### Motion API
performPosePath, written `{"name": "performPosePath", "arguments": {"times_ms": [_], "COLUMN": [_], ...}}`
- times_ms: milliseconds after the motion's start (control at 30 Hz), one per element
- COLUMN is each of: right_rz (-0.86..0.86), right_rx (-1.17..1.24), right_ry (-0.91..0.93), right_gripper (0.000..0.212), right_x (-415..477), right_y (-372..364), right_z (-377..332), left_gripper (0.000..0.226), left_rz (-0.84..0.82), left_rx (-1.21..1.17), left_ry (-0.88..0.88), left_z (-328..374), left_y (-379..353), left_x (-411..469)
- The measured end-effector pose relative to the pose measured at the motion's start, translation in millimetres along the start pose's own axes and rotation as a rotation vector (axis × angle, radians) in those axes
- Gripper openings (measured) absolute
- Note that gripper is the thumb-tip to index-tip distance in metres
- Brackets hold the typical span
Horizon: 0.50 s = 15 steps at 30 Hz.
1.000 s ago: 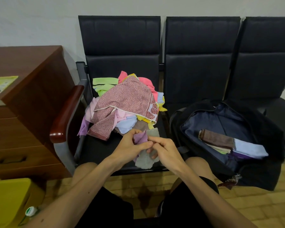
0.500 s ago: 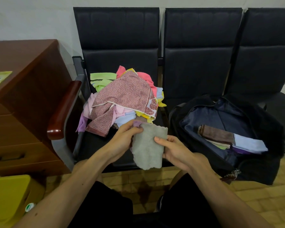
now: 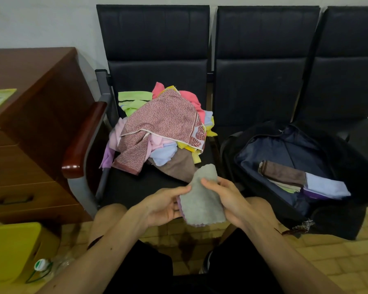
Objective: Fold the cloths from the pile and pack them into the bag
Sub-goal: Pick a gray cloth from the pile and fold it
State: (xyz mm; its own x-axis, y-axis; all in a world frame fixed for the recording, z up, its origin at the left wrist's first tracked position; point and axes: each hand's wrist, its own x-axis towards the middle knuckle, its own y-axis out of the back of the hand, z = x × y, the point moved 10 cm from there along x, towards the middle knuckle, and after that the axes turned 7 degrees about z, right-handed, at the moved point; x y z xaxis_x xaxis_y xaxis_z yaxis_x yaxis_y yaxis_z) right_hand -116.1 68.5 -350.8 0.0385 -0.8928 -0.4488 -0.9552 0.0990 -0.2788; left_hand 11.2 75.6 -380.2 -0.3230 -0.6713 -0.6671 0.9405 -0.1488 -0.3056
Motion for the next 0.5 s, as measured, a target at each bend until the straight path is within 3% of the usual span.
{"name": "performPosePath", "arguments": {"times_ms": [133, 200, 333, 400, 500], "right_rz": [0.016, 0.073, 0.109, 0.086, -0.012], "right_rx": [-0.028, -0.122, -0.171, -0.165, -0.1], "right_ry": [-0.058, -0.096, -0.162, -0.13, 0.096], "right_gripper": [0.046, 0.04, 0.032, 0.034, 0.043], "right_x": [3.6, 6.0, 5.0, 0.7, -10.9], "right_y": [11.5, 20.7, 26.6, 21.1, 8.3], "right_z": [17.2, 28.0, 32.4, 17.4, -33.6], "left_gripper": [0.092, 0.098, 0.11, 0.118, 0.128], "left_rz": [0.085, 0.123, 0.105, 0.087, 0.029], "left_rx": [-0.031, -0.066, 0.083, 0.113, 0.124], "left_ry": [-0.03, -0.028, -0.053, -0.148, -0.481], "left_z": [3.5, 3.8, 2.9, 18.1, 76.1], "left_y": [18.3, 20.6, 10.7, 3.0, -9.3], "left_x": [5.5, 4.8, 5.9, -1.0, -27.6]}}
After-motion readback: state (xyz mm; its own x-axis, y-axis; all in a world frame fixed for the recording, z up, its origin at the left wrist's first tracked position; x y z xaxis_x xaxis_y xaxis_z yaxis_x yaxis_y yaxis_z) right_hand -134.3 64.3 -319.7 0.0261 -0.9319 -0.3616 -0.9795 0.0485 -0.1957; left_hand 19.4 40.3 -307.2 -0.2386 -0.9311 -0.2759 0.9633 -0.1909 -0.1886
